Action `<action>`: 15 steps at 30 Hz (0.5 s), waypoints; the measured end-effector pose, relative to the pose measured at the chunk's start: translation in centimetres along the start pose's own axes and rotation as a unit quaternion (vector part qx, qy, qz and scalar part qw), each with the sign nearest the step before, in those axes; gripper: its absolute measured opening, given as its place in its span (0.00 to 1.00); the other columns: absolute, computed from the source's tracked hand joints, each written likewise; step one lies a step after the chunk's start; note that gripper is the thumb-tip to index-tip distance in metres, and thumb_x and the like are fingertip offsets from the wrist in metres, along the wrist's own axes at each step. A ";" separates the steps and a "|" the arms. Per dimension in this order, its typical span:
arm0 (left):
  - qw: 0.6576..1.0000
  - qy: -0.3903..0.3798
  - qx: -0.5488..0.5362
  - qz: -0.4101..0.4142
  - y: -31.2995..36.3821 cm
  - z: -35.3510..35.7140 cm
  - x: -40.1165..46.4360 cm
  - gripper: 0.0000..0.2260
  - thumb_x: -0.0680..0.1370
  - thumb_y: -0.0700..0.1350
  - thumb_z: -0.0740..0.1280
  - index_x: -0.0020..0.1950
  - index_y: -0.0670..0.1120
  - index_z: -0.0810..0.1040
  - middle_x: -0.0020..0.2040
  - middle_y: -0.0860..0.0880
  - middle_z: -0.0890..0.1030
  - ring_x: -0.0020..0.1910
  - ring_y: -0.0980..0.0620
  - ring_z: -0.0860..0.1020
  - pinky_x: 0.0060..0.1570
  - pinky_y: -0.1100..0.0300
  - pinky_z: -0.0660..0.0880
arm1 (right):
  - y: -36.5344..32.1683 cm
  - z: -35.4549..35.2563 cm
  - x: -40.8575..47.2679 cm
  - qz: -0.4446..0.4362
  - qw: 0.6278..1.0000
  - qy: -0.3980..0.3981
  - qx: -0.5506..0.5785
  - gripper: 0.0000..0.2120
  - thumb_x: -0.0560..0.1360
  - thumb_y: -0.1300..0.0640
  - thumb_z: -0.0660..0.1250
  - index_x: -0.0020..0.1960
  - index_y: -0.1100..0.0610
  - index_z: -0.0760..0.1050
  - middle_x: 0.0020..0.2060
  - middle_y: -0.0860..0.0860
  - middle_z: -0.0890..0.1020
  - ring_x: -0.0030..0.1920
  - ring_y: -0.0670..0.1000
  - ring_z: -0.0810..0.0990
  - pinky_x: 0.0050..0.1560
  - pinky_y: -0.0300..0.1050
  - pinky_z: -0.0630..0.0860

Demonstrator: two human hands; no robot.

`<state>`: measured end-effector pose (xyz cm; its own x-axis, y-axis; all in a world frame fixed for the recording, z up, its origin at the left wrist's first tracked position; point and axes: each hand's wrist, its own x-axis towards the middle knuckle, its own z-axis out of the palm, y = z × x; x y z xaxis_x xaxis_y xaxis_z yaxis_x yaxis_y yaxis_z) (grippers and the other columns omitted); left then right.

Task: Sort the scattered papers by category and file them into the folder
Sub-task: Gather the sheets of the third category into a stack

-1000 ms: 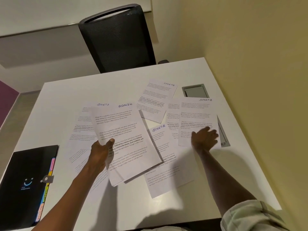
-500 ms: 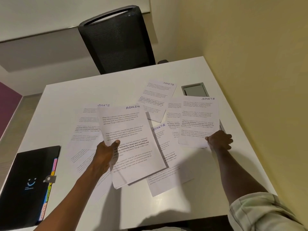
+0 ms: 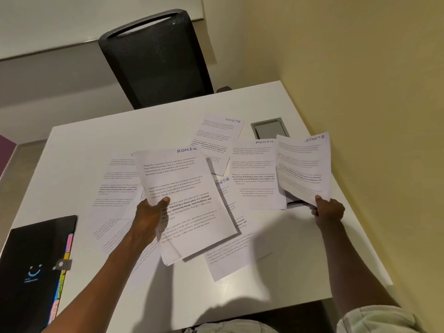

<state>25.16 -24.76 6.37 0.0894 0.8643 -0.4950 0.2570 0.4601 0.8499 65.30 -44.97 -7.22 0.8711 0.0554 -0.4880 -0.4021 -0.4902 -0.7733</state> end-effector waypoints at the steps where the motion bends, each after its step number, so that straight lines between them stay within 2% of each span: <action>1: 1.000 -0.002 -0.001 0.002 0.2 0.2 -0.1 0.01 0.80 0.40 0.68 0.50 0.44 0.78 0.42 0.48 0.82 0.37 0.49 0.80 0.37 0.58 0.76 | 0.1 -0.2 -0.2 -0.008 1.000 -0.011 0.000 0.11 0.75 0.58 0.70 0.49 0.66 0.75 0.41 0.64 0.81 0.28 0.57 0.78 0.23 0.39 0.73; 3: 1.000 -0.004 -0.003 0.001 0.4 0.7 0.0 0.01 0.80 0.40 0.69 0.49 0.45 0.79 0.43 0.48 0.83 0.39 0.49 0.81 0.39 0.57 0.77 | 0.0 -0.2 -0.8 -0.034 0.999 -0.031 -0.006 0.10 0.74 0.59 0.71 0.48 0.66 0.75 0.44 0.65 0.81 0.29 0.57 0.77 0.23 0.40 0.73; 5: 1.000 -0.008 -0.001 0.001 0.5 1.0 0.1 0.01 0.79 0.40 0.69 0.49 0.46 0.79 0.45 0.47 0.84 0.42 0.47 0.82 0.42 0.56 0.78 | -0.2 0.1 -1.7 -0.076 0.994 -0.071 -0.030 0.09 0.74 0.59 0.72 0.46 0.65 0.75 0.46 0.66 0.81 0.32 0.58 0.77 0.30 0.47 0.77; 7: 1.000 -0.013 -0.003 -0.001 0.7 1.3 0.2 0.01 0.79 0.41 0.69 0.50 0.46 0.80 0.46 0.47 0.84 0.43 0.46 0.83 0.43 0.55 0.78 | -0.4 0.7 -2.5 -0.124 0.981 -0.124 -0.087 0.08 0.73 0.59 0.72 0.46 0.63 0.76 0.46 0.63 0.81 0.39 0.59 0.80 0.38 0.54 0.81; 9: 1.000 -0.015 -0.002 0.001 1.0 1.5 0.2 0.01 0.80 0.41 0.69 0.51 0.46 0.79 0.45 0.47 0.84 0.43 0.47 0.82 0.43 0.55 0.78 | -0.8 1.3 -3.0 -0.157 0.960 -0.164 -0.166 0.10 0.72 0.58 0.73 0.47 0.63 0.76 0.46 0.60 0.81 0.45 0.60 0.81 0.43 0.57 0.82; 11: 1.000 -0.012 -0.005 0.000 1.1 1.7 0.1 0.02 0.80 0.41 0.68 0.50 0.47 0.79 0.45 0.48 0.83 0.43 0.48 0.82 0.42 0.56 0.77 | -1.1 2.0 -3.0 -0.140 0.942 -0.209 -0.224 0.17 0.72 0.54 0.74 0.52 0.66 0.76 0.49 0.60 0.81 0.48 0.60 0.81 0.40 0.52 0.81; 13: 1.000 -0.007 -0.010 0.001 1.2 1.7 0.0 0.02 0.80 0.40 0.68 0.49 0.47 0.78 0.45 0.49 0.83 0.43 0.49 0.82 0.41 0.58 0.76 | -1.8 2.6 -3.0 -0.099 0.926 -0.236 -0.277 0.24 0.71 0.47 0.74 0.53 0.66 0.75 0.48 0.60 0.80 0.47 0.59 0.80 0.35 0.45 0.76; 15: 1.000 0.000 -0.011 0.003 1.2 1.7 -0.1 0.02 0.80 0.40 0.68 0.49 0.47 0.78 0.44 0.48 0.83 0.41 0.50 0.81 0.39 0.59 0.75 | -2.8 3.1 -3.1 -0.115 0.916 -0.185 -0.336 0.26 0.72 0.42 0.71 0.51 0.66 0.76 0.47 0.61 0.82 0.47 0.60 0.81 0.39 0.44 0.74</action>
<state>27.09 -24.64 7.12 0.0920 0.8671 -0.4896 0.2355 0.4587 0.8568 62.88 -41.04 -4.80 0.7057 0.4540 -0.5440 0.1528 -0.8472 -0.5088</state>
